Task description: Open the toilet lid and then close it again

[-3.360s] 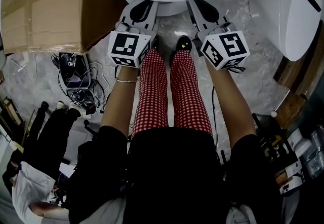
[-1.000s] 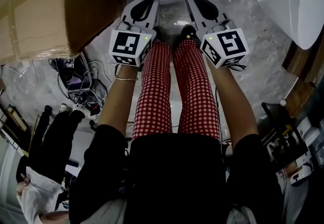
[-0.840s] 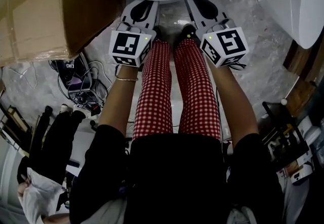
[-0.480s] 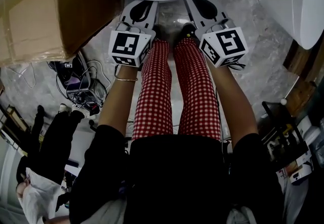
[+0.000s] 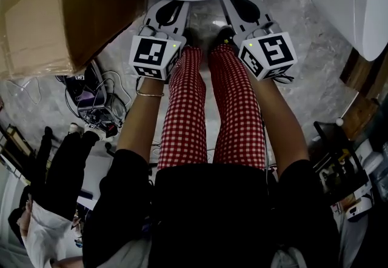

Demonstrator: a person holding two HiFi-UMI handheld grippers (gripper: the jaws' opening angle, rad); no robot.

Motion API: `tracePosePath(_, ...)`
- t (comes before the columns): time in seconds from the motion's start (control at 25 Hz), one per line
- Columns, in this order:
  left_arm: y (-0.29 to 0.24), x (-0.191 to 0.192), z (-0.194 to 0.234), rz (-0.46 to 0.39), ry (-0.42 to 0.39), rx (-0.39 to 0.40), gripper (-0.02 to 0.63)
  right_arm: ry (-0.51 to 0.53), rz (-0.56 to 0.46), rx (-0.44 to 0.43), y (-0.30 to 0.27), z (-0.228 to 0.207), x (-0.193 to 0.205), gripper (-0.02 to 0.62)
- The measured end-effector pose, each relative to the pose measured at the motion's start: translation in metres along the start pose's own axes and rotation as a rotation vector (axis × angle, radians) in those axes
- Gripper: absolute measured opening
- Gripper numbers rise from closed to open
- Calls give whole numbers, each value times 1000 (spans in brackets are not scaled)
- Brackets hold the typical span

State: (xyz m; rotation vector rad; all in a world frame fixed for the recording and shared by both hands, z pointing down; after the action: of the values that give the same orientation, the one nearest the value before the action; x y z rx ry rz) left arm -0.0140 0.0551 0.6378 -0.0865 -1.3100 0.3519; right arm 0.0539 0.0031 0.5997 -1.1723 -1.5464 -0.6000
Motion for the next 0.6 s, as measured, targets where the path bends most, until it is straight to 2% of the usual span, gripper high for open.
tracePosePath(0.6,-3,15,2,4,5,0,3,16,7,-12,-2,-3,14,18)
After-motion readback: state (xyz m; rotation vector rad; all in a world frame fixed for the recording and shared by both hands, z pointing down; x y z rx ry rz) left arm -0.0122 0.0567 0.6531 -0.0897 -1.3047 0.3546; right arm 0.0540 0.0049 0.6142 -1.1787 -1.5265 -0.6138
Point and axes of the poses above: the fingertips, and each gripper's own axes: y backward along the fingers, z to its left, x out of its underside, the point moved 1 cm from there along y, backward along the fingers, and after that the axes turned 13 degrees about -z, right-handed, at the moved point
